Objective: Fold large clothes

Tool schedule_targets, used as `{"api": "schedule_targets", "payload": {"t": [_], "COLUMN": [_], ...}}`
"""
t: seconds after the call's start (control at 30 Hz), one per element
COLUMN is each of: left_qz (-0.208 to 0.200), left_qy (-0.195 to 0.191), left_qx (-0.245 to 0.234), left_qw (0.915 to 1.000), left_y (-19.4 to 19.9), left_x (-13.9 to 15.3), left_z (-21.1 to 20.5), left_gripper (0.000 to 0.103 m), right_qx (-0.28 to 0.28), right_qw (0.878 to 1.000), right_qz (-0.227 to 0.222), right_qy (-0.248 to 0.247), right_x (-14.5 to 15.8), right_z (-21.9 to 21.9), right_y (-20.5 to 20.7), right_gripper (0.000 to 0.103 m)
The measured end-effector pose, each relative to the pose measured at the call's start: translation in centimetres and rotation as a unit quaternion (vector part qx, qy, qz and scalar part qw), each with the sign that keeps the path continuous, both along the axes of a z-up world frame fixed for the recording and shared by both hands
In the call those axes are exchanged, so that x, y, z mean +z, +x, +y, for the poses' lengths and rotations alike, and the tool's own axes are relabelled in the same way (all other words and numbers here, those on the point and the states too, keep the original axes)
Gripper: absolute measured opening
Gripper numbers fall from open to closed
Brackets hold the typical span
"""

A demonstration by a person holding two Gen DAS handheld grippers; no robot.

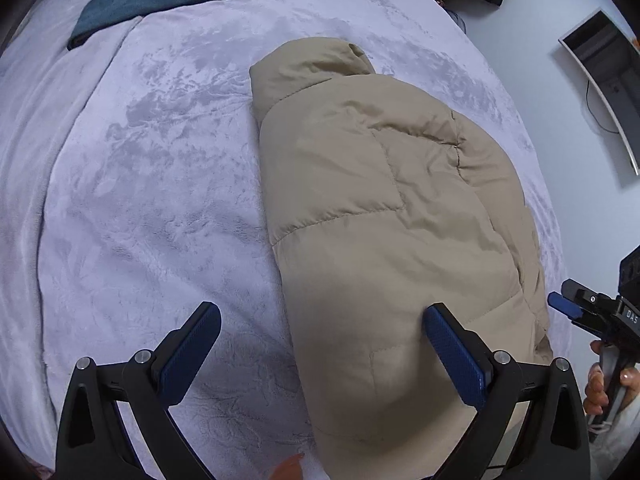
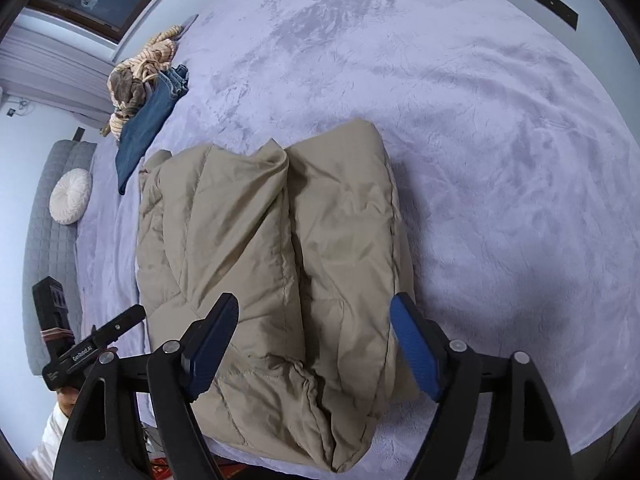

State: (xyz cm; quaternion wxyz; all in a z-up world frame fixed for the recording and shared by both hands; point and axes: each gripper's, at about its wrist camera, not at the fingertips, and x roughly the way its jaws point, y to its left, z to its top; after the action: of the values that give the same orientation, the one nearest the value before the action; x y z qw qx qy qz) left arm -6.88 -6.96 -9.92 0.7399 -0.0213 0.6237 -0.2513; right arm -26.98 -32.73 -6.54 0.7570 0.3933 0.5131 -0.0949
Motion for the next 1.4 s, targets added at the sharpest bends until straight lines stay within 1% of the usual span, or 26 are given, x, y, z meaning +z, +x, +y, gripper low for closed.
{"api": "schedule_targets", "payload": {"t": [0.07, 0.1, 0.13, 0.17, 0.27, 0.3, 0.43, 0.5, 0.57, 0.6, 0.63, 0.67, 0.73, 0.77, 0.8, 0.83, 0.93, 1.0, 1.1, 1.2, 1.27, 1.33, 1.4], "left_qz": [0.023, 0.046, 0.063, 0.076, 0.105, 0.119, 0.151, 0.158, 0.157, 0.157, 0.157, 0.157, 0.160, 0.162, 0.168, 0.175, 0.196, 0.192, 0.167, 0.127, 0.099, 0.079, 0.065], "left_qy": [-0.028, -0.051, -0.071, -0.087, -0.134, -0.153, -0.191, -0.201, -0.203, -0.203, -0.203, -0.201, -0.199, -0.201, -0.204, -0.207, -0.219, -0.210, -0.176, -0.135, -0.114, -0.100, -0.088], "left_qx": [0.008, 0.012, 0.016, 0.021, 0.024, 0.023, 0.013, 0.010, 0.003, 0.001, -0.002, -0.004, -0.006, -0.006, -0.006, -0.004, 0.006, 0.014, 0.018, 0.015, 0.006, -0.002, -0.007], "left_qw": [0.9993, 0.9975, 0.9954, 0.9930, 0.9850, 0.9809, 0.9697, 0.9667, 0.9665, 0.9665, 0.9665, 0.9668, 0.9669, 0.9661, 0.9645, 0.9625, 0.9559, 0.9585, 0.9700, 0.9826, 0.9885, 0.9918, 0.9940], "left_y": [0.7, 1.1, 1.4, 1.7, 2.4, 2.6, 3.0, 3.1, 3.1, 3.1, 3.1, 3.1, 3.2, 3.3, 3.2, 3.3, 3.3, 3.2, 2.7, 2.1, 1.9, 1.5, 1.4], "left_x": [-1.2, -2.0, -2.6, -3.1, -4.4, -4.9, -6.6, -7.0, -7.3, -7.3, -7.3, -7.4, -7.9, -8.2, -8.6, -9.1, -10.1, -9.9, -8.8, -6.9, -5.5, -4.5, -3.6], "left_z": [0.5, 0.8, 1.1, 1.2, 1.4, 1.3, 0.4, -0.1, -0.8, -1.0, -1.2, -1.4, -1.8, -2.0, -2.3, -2.5, -3.3, -3.9, -5.3, -6.5, -7.3, -8.3, -8.9], "left_gripper": [0.102, 0.102, 0.102, 0.102, 0.102, 0.102, 0.102, 0.102, 0.102, 0.102, 0.102, 0.102, 0.102, 0.102, 0.103, 0.103, 0.103, 0.103, 0.103, 0.103, 0.097, 0.091, 0.086], "right_qx": [-0.005, -0.010, -0.015, -0.022, -0.044, -0.049, -0.055, -0.054, -0.042, -0.028, -0.007, 0.019, 0.083, 0.104, 0.123, 0.133, 0.145, 0.148, 0.145, 0.141, 0.125, 0.113, 0.104], "right_qw": [1.000, 0.999, 0.999, 0.998, 0.993, 0.990, 0.978, 0.968, 0.956, 0.954, 0.956, 0.961, 0.971, 0.973, 0.974, 0.973, 0.970, 0.970, 0.970, 0.971, 0.970, 0.969, 0.967], "right_qz": [-0.008, -0.010, -0.013, -0.017, -0.021, -0.023, -0.035, -0.059, -0.091, -0.099, -0.098, -0.092, -0.063, -0.050, -0.036, -0.028, -0.016, -0.004, 0.015, 0.023, 0.032, 0.033, 0.030], "right_qy": [0.019, 0.030, 0.041, 0.055, 0.109, 0.131, 0.200, 0.238, 0.275, 0.283, 0.277, 0.261, 0.215, 0.198, 0.186, 0.186, 0.197, 0.192, 0.193, 0.194, 0.205, 0.219, 0.230], "right_x": [-0.9, -1.5, -2.2, -3.1, -5.8, -6.8, -10.1, -10.7, -10.3, -9.9, -9.4, -8.8, -8.1, -8.1, -8.3, -8.7, -9.9, -10.8, -12.0, -11.9, -12.0, -11.9, -11.9], "right_z": [-1.3, -2.0, -2.9, -3.7, -5.6, -6.0, -6.6, -6.4, -6.1, -5.7, -5.2, -4.7, -3.3, -2.8, -2.3, -1.9, -1.2, -0.7, -0.5, -0.6, -0.8, -1.2, -1.3], "right_y": [0.1, 0.1, 0.1, 0.0, 0.2, 0.3, 1.2, 1.9, 2.8, 3.4, 4.2, 4.9, 6.5, 7.2, 7.9, 8.6, 10.4, 11.3, 12.2, 12.1, 11.7, 11.2, 11.0], "right_gripper": [0.082, 0.087, 0.098, 0.103, 0.103, 0.103, 0.103, 0.103, 0.103, 0.103, 0.103, 0.103, 0.103, 0.103, 0.103, 0.103, 0.103, 0.103, 0.103, 0.103, 0.103, 0.102, 0.092]}}
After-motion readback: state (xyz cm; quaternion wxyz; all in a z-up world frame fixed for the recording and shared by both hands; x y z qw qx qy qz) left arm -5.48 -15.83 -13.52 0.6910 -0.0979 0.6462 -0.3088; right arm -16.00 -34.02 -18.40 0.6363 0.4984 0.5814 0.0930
